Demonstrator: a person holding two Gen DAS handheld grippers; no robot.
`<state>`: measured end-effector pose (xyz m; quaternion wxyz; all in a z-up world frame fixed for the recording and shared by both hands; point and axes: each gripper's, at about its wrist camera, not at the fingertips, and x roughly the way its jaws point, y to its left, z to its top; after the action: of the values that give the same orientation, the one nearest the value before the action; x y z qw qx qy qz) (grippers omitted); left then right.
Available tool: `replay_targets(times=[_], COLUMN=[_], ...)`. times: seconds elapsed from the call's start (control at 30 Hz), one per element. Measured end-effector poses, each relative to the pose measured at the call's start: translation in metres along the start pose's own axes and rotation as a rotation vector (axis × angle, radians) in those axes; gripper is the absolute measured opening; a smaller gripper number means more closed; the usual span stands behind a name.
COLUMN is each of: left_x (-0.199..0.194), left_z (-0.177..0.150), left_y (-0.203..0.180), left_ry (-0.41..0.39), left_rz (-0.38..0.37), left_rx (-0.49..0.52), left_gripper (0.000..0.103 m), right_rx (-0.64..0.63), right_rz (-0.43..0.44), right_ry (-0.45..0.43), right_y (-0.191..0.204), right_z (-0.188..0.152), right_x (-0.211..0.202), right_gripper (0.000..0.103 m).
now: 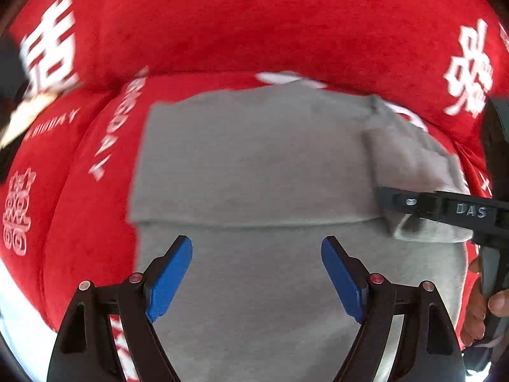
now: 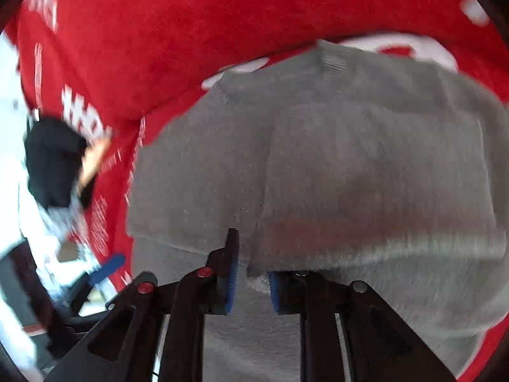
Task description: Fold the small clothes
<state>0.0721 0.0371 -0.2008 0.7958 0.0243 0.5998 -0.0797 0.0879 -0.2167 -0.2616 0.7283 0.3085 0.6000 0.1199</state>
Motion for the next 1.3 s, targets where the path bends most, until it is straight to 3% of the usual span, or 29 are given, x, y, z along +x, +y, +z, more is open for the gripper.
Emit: replay_targets(times=[0.03,0.07,0.2,0.27,0.3,0.33,0.43,0.5,0.6,0.7,0.77,0.87,1.0,1.07,1.17,1.3], left_x=[-0.001,0.001,0.008,0.006,0.006,0.004,-0.003,-0.004,-0.004,-0.003,-0.004,-0.007,-0.004,0.005,0.025,0.047], left_z=[-0.006,-0.008,-0.022,-0.029,-0.030,-0.032,-0.039,-0.044,-0.049,-0.050,-0.048,-0.041,-0.014,0.008,0.035,0.048], left_y=[0.012,0.019,0.038,0.041,0.041,0.041,0.041,0.043,0.048,0.055,0.057,0.060,0.061,0.060,0.056,0.052], left_ry=[0.004,0.008,0.046,0.057,0.061,0.064,0.066,0.071,0.085,0.091,0.087,0.071,0.044,0.034,0.038,0.086], left_rz=[0.001,0.001,-0.015,-0.026,-0.031,-0.039,-0.050,-0.053,-0.047,-0.045,-0.056,-0.102,-0.222,-0.324,-0.391,-0.447], left_rx=[-0.017,-0.027,-0.067,-0.078,-0.080,-0.081,-0.075,-0.069,-0.080,-0.101,-0.112,-0.128,-0.166,-0.192,-0.217,-0.284], left_gripper=[0.084,0.084,0.084,0.084,0.084,0.084,0.084,0.084,0.084,0.084,0.084,0.084,0.084,0.084,0.084,0.084], right_rx=[0.054,0.110,0.392,0.507,0.521,0.483,0.214,0.005,-0.205,-0.341,-0.368,-0.297,-0.124,-0.039,0.085,0.238], right_rz=[0.031,0.054,0.150,0.169,0.171,0.159,0.117,0.084,0.024,-0.079,-0.073,-0.035,-0.046,-0.069,-0.071,-0.096], right_ry=[-0.026,-0.062,-0.188,-0.224,-0.242,-0.251,-0.219,-0.157,-0.030,0.123,0.145,0.133,0.085,0.041,-0.037,-0.152], right_y=[-0.008,-0.017,-0.063,-0.078,-0.078,-0.070,-0.013,0.037,0.090,0.115,0.118,0.102,0.035,-0.003,-0.051,-0.098], right_z=[-0.003,-0.005,-0.004,0.002,0.007,0.013,0.031,0.037,0.032,0.014,-0.004,-0.017,-0.025,-0.029,-0.032,-0.038], right_x=[-0.007,-0.016,-0.043,-0.047,-0.048,-0.050,-0.044,-0.025,0.019,0.064,0.069,0.051,-0.002,-0.032,-0.079,-0.117], right_gripper=[0.055,0.062,0.064,0.033,0.008,0.008,0.008,0.008,0.014,0.046,0.052,0.053,0.053,0.053,0.053,0.053])
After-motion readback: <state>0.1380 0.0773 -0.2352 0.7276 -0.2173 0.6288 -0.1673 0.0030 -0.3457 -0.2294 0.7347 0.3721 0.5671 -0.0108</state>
